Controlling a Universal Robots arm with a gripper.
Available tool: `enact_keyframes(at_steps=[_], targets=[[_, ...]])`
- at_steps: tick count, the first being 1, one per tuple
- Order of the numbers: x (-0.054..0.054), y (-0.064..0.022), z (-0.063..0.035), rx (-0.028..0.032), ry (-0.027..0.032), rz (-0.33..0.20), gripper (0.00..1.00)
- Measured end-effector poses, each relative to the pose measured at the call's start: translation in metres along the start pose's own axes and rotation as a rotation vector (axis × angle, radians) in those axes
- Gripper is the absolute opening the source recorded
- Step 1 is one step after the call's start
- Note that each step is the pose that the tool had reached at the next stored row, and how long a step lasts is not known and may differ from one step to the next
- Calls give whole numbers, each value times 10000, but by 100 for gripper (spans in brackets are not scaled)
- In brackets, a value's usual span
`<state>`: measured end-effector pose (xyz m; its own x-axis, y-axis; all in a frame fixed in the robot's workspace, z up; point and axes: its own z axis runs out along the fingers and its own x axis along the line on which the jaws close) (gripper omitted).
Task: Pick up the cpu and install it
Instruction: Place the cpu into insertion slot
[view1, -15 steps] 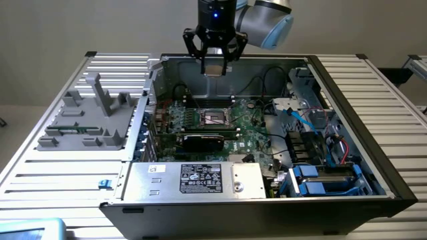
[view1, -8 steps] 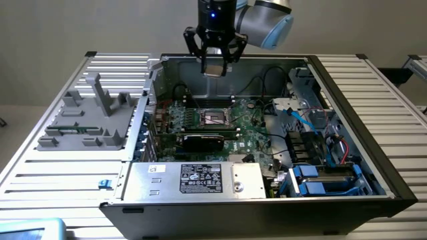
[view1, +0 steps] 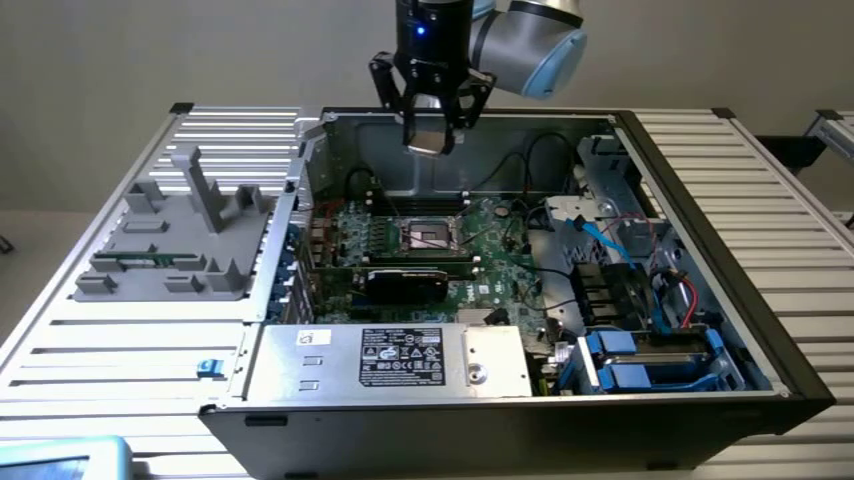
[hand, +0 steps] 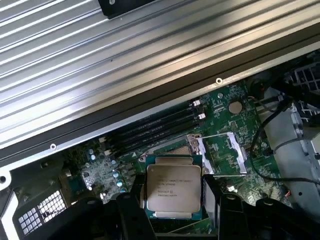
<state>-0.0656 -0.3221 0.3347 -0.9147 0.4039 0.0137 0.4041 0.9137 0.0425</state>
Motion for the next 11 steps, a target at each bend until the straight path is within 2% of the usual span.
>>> enact_keyframes(at_steps=[11], targets=[[0,-1,13,-27,-83,1960,55]])
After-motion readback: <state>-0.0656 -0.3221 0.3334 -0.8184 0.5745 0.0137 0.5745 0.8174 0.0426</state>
